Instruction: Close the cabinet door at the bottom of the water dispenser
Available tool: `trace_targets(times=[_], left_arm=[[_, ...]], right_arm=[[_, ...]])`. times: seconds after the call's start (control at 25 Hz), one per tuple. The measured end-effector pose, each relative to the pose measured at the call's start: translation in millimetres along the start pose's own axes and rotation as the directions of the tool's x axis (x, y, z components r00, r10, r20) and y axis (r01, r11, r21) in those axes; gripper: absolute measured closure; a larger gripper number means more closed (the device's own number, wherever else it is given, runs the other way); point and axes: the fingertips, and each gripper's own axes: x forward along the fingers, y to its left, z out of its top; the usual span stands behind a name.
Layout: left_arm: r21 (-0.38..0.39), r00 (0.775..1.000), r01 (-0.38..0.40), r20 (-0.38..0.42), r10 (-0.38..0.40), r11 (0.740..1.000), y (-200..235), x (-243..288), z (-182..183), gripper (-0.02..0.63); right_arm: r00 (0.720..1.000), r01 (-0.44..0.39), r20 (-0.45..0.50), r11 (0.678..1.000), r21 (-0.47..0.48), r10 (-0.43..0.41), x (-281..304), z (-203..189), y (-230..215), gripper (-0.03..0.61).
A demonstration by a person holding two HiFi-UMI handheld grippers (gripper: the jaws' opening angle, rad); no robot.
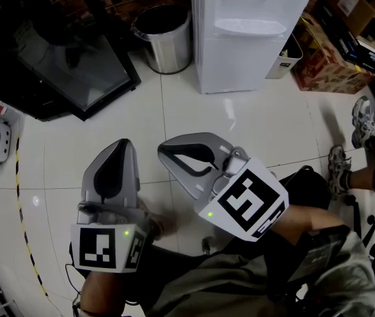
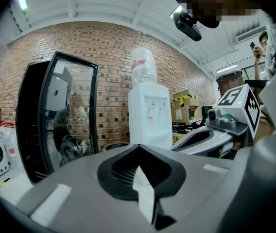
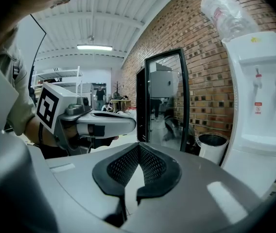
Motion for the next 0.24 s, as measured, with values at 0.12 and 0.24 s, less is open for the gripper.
trace_targets(times=[0.12,0.24], left_arm=[[0.0,1.0,0.001,-0.001,-0.001,1.0,0.1,0.4,-0.5,0.612],[0.007,1.0,-0.002,0.012,0.002,1.0,1.4,0.6,-0.1,0.612]], right_arm=[[1.0,-0.002,-0.001,1.0,-0.001,0.002,0.6,-0.4,0.4,0.578],[1.0,-0.004,-0.002,1.0,0.0,0.004,1.2,-1.8,1.4,0.578]])
